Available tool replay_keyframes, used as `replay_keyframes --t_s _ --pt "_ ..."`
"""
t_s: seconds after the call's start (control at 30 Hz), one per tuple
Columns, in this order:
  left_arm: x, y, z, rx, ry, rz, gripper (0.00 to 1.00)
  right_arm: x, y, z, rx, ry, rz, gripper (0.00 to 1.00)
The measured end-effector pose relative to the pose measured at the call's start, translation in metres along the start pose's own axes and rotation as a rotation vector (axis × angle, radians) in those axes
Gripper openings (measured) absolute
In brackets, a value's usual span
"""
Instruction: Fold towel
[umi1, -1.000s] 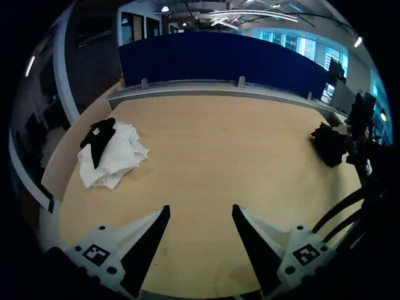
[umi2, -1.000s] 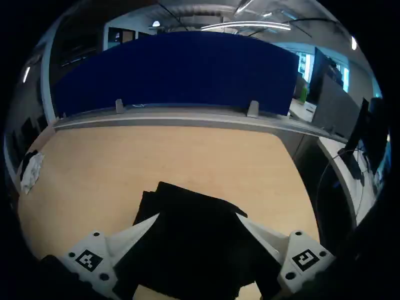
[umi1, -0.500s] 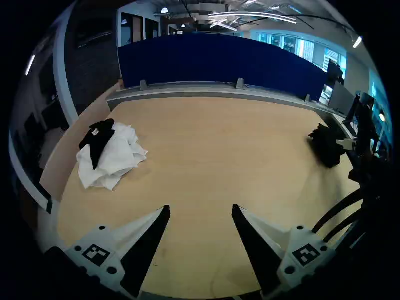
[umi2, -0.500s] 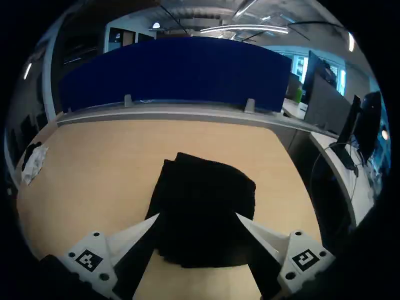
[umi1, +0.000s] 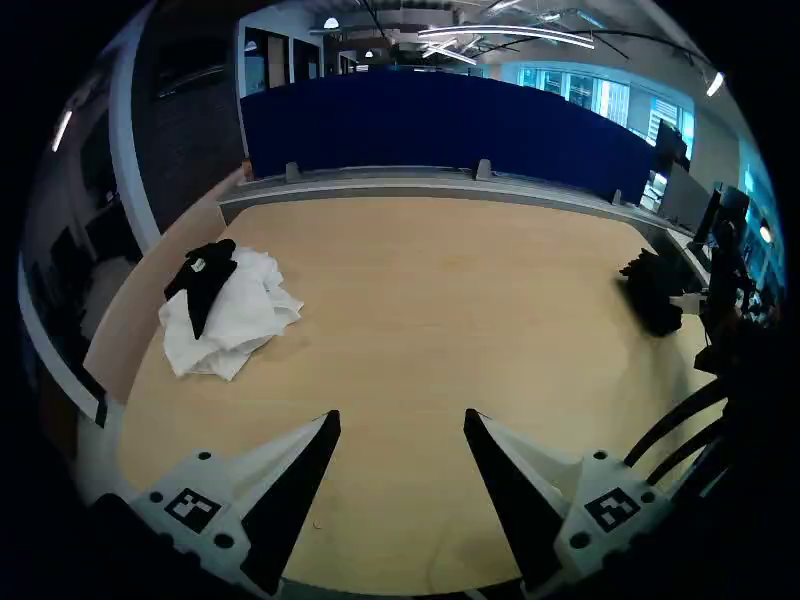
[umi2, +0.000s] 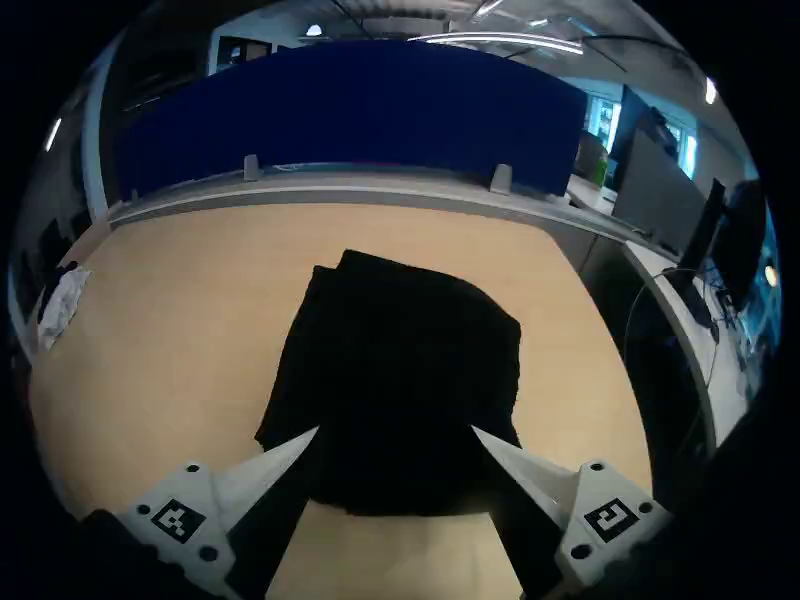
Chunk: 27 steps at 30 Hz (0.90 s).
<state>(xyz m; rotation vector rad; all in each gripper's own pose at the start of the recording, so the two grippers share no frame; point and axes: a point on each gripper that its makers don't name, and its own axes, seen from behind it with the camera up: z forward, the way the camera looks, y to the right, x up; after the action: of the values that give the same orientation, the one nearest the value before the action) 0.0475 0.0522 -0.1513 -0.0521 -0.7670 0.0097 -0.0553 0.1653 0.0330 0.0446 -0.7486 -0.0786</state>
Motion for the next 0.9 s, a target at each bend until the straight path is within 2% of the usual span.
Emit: replay_keyframes --t_s 0.37,0.57,0.67,0.9 --pt "0.003 -0.006 0.005 -0.001 0.021 -0.018 0.92 0.032 -0.023 -0.041 0.014 0.092 0.019 0.98" --pt "0.009 -0.009 0.007 -0.013 0.047 -0.034 0.92 0.058 -0.05 -0.069 0.042 0.162 0.002 0.99" --pt "0.014 -0.01 0.009 -0.024 0.074 -0.038 0.92 0.079 -0.071 -0.088 0.06 0.229 0.01 0.99" --pt "0.036 -0.015 0.013 -0.029 0.163 -0.048 0.92 0.132 -0.138 -0.153 0.145 0.44 0.051 0.99"
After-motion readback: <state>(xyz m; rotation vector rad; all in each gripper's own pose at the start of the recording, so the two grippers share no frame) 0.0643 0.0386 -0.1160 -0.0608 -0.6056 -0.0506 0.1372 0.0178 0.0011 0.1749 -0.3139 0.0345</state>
